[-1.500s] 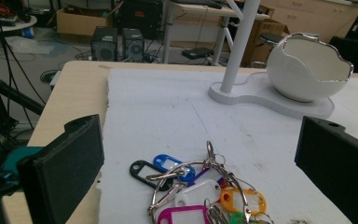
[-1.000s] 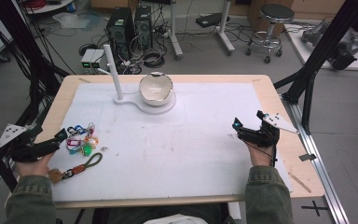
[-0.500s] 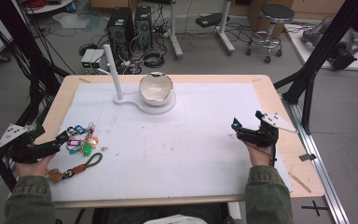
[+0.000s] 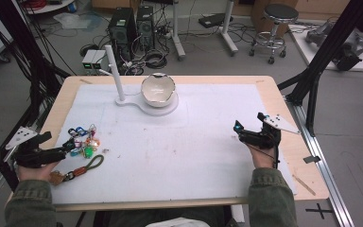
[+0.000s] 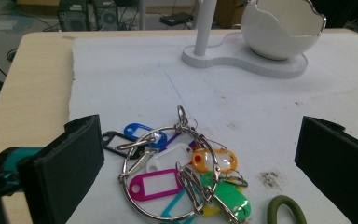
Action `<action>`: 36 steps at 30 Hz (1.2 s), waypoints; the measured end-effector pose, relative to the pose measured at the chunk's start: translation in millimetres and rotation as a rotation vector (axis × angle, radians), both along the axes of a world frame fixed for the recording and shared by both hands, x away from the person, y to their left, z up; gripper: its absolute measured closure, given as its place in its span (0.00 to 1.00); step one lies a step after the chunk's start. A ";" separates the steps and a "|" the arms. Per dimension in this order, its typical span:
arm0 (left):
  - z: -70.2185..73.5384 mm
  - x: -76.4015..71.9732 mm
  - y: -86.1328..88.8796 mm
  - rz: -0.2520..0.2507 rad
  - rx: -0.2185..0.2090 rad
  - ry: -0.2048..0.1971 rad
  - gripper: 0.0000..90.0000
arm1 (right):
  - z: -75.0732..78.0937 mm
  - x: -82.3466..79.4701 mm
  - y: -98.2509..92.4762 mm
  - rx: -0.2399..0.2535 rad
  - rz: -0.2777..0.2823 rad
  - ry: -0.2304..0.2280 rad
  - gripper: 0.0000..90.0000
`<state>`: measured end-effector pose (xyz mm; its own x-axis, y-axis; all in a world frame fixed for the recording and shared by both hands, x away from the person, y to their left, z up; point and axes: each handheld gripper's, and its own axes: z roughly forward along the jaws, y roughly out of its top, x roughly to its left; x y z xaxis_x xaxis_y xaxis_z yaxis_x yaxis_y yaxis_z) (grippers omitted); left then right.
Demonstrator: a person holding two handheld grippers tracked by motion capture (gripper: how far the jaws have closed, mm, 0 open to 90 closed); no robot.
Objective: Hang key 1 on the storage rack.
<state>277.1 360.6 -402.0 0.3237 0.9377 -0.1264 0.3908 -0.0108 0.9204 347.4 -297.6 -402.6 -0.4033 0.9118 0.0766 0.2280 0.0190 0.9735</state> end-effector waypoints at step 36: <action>-2.6 -9.7 -19.6 -0.179 0.163 0.152 0.03 | -1.1 1.4 0.9 -0.007 0.024 0.004 0.01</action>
